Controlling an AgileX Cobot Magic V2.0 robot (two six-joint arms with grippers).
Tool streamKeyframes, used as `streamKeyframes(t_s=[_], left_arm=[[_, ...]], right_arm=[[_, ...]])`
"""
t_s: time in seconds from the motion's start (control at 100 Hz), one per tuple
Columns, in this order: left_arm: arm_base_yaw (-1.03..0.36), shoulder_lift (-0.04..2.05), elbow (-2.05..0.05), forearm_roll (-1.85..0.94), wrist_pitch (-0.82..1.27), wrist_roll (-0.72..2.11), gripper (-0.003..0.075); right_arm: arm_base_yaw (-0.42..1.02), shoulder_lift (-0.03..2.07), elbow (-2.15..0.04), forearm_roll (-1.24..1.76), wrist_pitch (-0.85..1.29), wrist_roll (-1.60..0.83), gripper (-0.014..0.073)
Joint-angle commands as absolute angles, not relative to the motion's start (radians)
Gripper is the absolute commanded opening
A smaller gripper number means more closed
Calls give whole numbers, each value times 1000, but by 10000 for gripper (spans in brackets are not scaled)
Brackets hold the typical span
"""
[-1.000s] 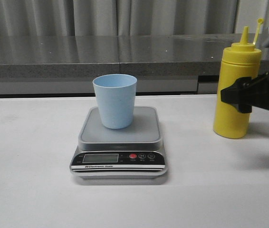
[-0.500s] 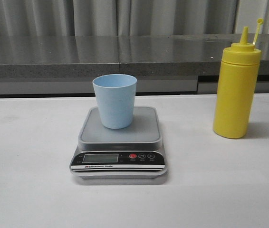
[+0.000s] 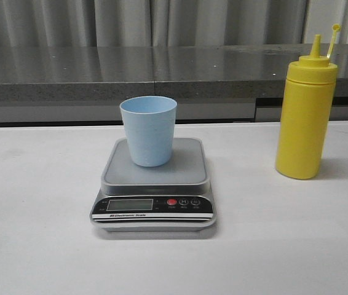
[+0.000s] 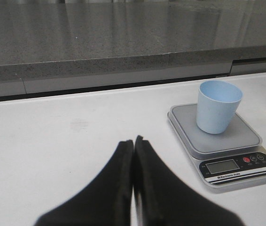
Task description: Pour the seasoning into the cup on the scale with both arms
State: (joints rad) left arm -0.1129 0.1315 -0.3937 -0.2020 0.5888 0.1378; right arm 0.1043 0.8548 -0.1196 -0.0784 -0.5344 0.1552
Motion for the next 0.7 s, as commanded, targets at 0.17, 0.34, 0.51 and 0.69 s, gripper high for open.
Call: streamKeyframes(t_s=[0.17, 0.34, 0.51, 0.69], left_arm=[[-111, 143, -418, -221, 509, 129, -20], [-111, 143, -418, -221, 509, 129, -20], [-111, 143, -418, -221, 509, 129, -20], [-111, 143, -418, -221, 509, 129, -20]], right_arm=[[99, 654, -138, -66, -395, 153, -69], [99, 538, -138, -82, -305, 153, -69], [99, 440, -138, -59, -187, 160, -69], [99, 364, -138, -45, -176, 160, -69]])
